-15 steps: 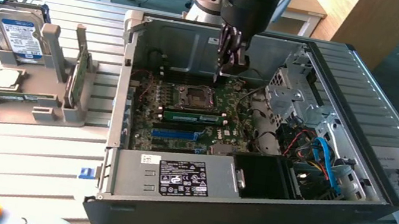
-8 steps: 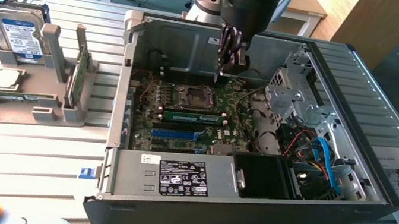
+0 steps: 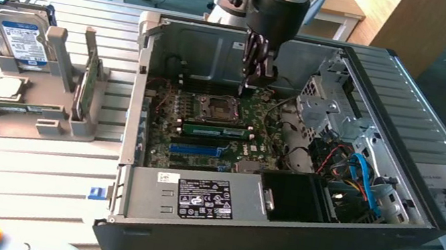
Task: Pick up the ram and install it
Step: 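Press down the ram until it locks into place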
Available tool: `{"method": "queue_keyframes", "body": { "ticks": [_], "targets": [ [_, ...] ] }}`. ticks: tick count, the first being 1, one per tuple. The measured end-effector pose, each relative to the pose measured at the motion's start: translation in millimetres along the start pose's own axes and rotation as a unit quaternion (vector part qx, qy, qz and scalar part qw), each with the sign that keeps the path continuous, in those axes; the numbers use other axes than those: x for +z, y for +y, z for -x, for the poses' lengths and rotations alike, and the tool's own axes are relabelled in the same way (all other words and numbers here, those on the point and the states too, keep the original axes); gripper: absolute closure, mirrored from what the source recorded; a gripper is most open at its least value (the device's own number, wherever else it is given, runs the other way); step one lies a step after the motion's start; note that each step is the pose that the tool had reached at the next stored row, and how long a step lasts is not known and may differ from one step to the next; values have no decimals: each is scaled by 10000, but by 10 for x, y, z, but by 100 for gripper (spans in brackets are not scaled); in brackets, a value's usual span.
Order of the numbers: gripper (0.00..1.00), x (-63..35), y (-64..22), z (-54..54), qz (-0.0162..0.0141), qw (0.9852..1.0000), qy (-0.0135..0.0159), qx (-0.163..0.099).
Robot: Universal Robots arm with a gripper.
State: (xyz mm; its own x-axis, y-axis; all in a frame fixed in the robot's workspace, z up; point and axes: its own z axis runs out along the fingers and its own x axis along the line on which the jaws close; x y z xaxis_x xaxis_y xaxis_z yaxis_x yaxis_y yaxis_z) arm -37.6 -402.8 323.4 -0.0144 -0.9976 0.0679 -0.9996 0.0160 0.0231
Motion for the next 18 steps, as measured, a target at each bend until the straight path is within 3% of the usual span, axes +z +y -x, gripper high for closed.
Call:
{"method": "queue_keyframes", "body": {
  "ticks": [18],
  "targets": [
    [90, 326, -7, 22, -2, 10000, 0, 0]
  ]
}}
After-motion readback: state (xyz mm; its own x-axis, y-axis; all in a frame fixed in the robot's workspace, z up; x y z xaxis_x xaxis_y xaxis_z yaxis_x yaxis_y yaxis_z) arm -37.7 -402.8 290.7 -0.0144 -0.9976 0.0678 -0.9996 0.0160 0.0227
